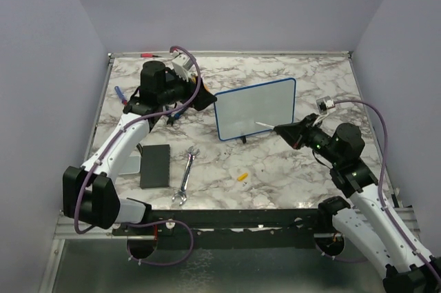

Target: Write a sentence on the whiteboard

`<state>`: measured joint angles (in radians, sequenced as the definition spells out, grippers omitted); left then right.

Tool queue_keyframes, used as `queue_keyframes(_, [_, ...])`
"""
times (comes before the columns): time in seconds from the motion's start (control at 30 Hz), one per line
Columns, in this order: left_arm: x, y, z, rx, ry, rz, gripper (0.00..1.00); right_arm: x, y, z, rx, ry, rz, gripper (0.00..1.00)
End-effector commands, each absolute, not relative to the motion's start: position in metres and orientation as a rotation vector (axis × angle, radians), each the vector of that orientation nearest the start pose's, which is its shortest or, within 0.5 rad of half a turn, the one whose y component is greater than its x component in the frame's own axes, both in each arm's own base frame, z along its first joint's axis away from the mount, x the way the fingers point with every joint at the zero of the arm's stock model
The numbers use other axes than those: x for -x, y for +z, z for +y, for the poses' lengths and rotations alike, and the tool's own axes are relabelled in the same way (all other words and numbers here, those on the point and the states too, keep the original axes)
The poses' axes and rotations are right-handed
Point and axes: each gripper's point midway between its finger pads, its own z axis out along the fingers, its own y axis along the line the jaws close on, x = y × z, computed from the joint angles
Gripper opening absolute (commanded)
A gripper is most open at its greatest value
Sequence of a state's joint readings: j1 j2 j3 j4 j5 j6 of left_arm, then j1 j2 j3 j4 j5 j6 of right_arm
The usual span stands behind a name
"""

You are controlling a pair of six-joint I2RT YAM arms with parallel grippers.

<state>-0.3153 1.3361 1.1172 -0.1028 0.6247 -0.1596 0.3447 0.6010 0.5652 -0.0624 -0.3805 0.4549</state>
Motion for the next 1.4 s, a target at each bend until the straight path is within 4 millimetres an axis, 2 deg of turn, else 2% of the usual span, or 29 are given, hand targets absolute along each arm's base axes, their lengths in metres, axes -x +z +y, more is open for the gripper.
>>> queue_keyframes(0.0, [-0.338, 0.258, -0.234, -0.692, -1.022, 1.803, 0.8, -0.232, 0.265, 0.185, 0.248, 1.019, 1.644, 0.01])
queue_keyframes(0.17, [-0.346, 0.228, -0.238, -0.699, -1.05, 1.867, 0.8, -0.246, 0.264, 0.193, 0.251, 1.046, 1.617, 0.01])
queue_keyframes(0.37, [-0.357, 0.214, -0.243, -0.7, -1.07, 1.887, 0.78, -0.26, 0.267, 0.202, 0.266, 1.065, 1.594, 0.0])
queue_keyframes(0.5, [-0.357, 0.202, -0.244, -0.713, -1.085, 1.906, 0.75, -0.267, 0.263, 0.208, 0.279, 1.086, 1.6, 0.01])
queue_keyframes(0.67, [-0.358, 0.192, -0.248, -0.727, -1.125, 1.91, 0.59, -0.273, 0.26, 0.214, 0.286, 1.111, 1.597, 0.01])
queue_keyframes(0.97, [-0.359, 0.181, -0.249, -0.717, -1.13, 1.929, 0.37, -0.282, 0.262, 0.224, 0.29, 1.136, 1.561, 0.01])
queue_keyframes(1.37, [-0.361, 0.179, -0.248, -0.704, -1.123, 1.931, 0.24, -0.299, 0.256, 0.235, 0.244, 1.109, 1.537, 0.01])
